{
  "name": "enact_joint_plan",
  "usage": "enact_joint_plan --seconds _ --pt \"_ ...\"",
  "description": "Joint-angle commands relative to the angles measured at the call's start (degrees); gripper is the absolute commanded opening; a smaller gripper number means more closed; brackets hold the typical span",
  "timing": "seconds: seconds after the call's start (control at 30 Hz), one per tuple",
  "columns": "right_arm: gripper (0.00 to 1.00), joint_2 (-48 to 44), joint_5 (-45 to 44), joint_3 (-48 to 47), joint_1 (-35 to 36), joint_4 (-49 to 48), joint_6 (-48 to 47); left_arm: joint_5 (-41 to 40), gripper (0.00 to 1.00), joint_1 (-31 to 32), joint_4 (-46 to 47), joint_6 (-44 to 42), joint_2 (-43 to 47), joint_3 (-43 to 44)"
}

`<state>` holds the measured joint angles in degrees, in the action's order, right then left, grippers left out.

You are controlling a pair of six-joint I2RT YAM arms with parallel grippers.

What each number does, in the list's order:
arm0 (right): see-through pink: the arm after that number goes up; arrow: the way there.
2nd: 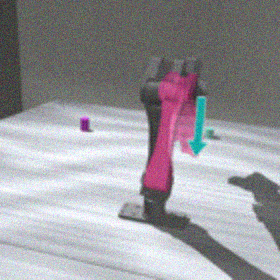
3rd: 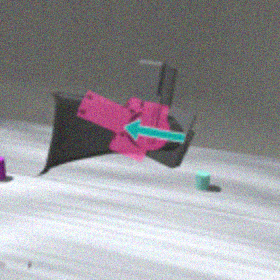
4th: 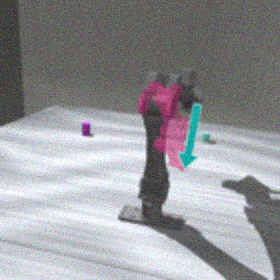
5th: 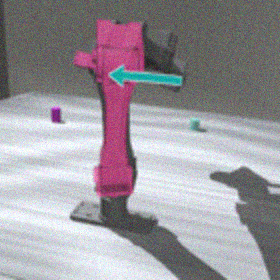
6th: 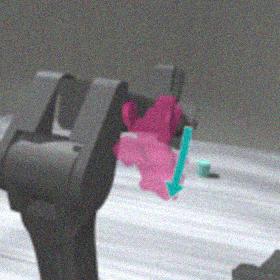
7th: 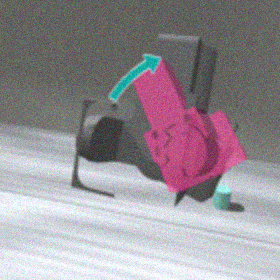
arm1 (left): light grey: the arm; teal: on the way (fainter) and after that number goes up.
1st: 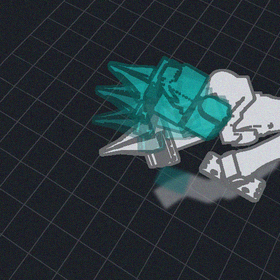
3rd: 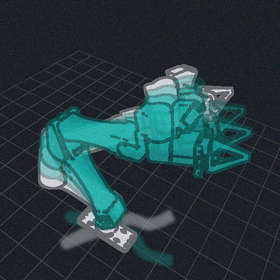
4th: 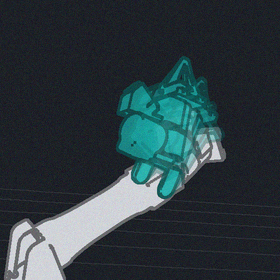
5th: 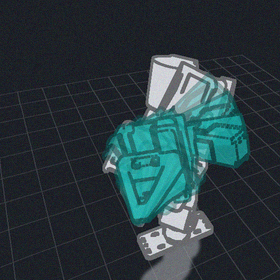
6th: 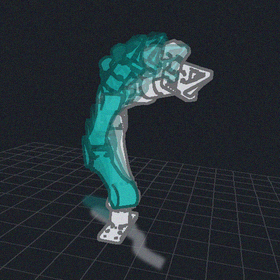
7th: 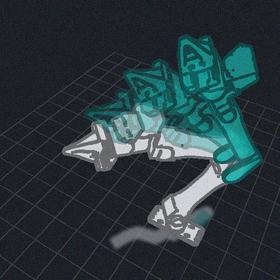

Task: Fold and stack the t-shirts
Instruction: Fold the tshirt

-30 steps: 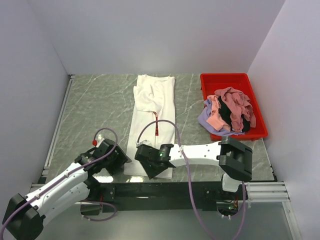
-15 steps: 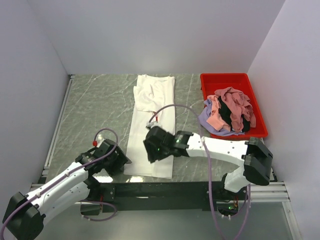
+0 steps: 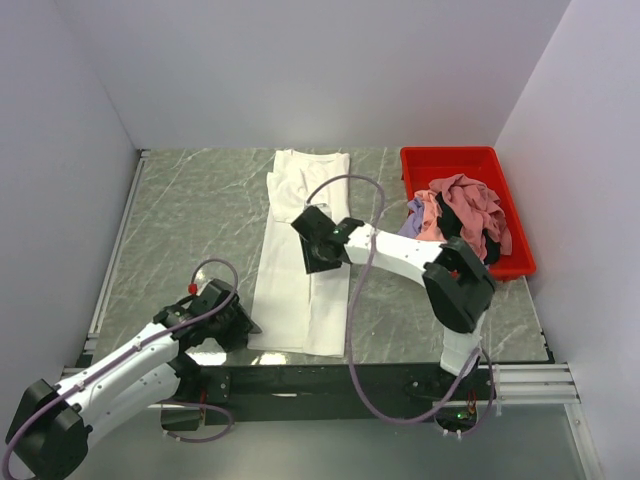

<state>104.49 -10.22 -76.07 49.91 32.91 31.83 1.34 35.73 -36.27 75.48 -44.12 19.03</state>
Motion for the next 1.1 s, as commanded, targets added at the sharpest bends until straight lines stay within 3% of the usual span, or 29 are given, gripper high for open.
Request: enact_joint_plan --seconds 0.0,0.13,0.43,0.8,0.93,0.97,1.07 --pt "0.45 4.0 -2.8 -5.7 -1.0 0.4 -2.8 0.9 0.49 0.4 0.3 -0.8 -0.3 -0.7" --pt "0.38 9.1 -4.8 -11.1 -1.6 1.6 -3.7 -0.5 0.39 0.4 -2.2 -0.4 0.3 -0.7" --pt "0.35 15.0 -9.8 -15.1 -2.5 4.5 -3.4 0.3 0.23 0.4 -2.0 0.6 1.1 -2.2" --pt "0.29 18.9 -9.6 -16.6 -2.8 4.8 -3.4 0.4 0.20 0.4 -3.2 0.5 0.7 -2.0" --pt "0.18 19.4 -10.2 -17.4 -2.9 5.2 -2.8 0.4 0.18 0.4 -3.3 0.6 1.0 -2.0" --pt "0.09 19.3 -10.2 -17.4 -2.9 5.2 -2.7 0.4 0.18 0.4 -3.4 0.7 1.1 -2.0" --pt "0.00 18.4 -10.2 -17.5 -2.9 5.2 -2.6 0.6 0.16 0.4 -3.5 0.7 1.2 -2.0"
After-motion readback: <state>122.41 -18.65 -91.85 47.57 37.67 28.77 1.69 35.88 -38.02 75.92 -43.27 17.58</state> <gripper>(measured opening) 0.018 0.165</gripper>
